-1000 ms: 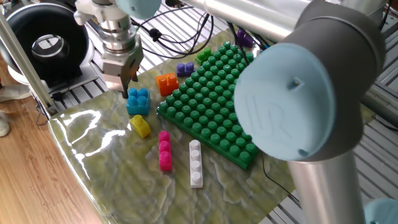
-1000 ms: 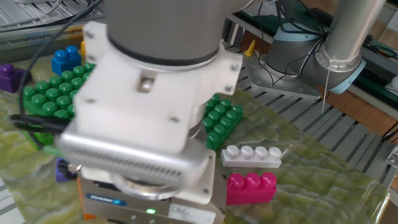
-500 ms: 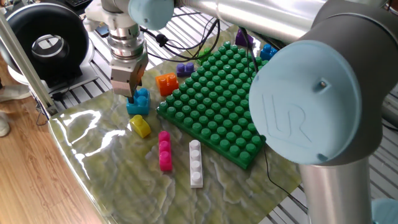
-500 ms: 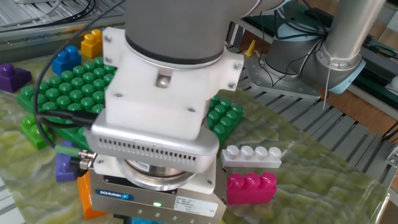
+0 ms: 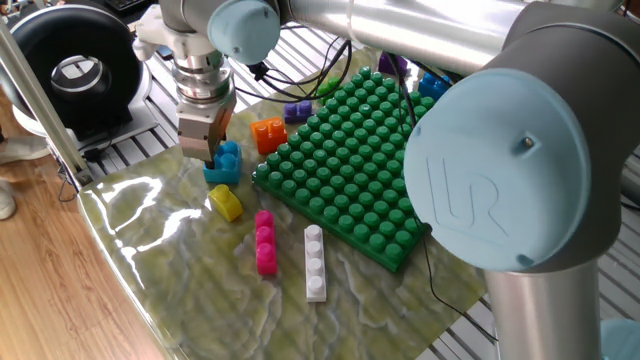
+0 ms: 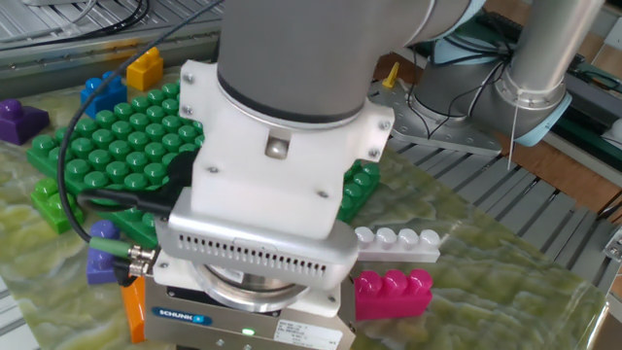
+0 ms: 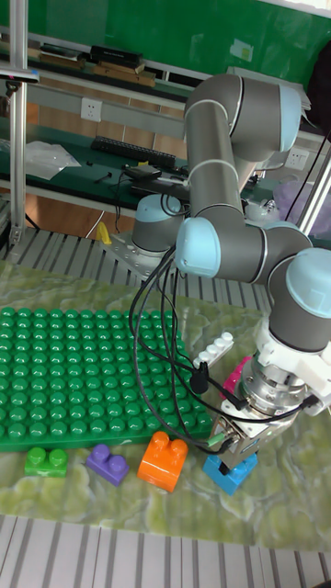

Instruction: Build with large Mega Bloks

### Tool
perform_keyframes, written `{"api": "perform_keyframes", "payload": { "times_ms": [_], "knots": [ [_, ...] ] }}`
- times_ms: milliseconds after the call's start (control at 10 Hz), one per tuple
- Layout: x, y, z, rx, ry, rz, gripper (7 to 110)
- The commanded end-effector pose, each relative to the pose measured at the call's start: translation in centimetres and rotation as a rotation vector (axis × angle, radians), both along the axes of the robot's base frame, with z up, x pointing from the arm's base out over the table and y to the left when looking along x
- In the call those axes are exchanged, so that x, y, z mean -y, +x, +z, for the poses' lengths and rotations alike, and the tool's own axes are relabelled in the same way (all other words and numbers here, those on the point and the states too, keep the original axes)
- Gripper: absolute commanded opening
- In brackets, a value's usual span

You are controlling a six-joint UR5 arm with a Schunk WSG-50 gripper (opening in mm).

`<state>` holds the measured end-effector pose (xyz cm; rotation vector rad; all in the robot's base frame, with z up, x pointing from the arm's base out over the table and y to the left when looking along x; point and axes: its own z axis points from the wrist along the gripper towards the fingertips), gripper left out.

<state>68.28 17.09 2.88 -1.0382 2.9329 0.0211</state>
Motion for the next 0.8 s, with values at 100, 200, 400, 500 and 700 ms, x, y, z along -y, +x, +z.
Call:
{"api": "perform_keyframes", "payload": {
  "times_ms": [100, 200, 400, 500, 700],
  "knots": [
    [-0.1, 0.0, -0.4, -0.002, 0.002, -0.002, 66],
    [-0.4, 0.0, -0.5, -0.002, 0.014, -0.005, 66],
    [-0.5, 0.1, -0.8, -0.007, 0.022, -0.008, 88],
    [-0.4, 0.0, -1.0, -0.009, 0.018, -0.009, 88],
    [-0.2, 0.1, -1.3, -0.009, 0.016, -0.009, 88]
  ]
}}
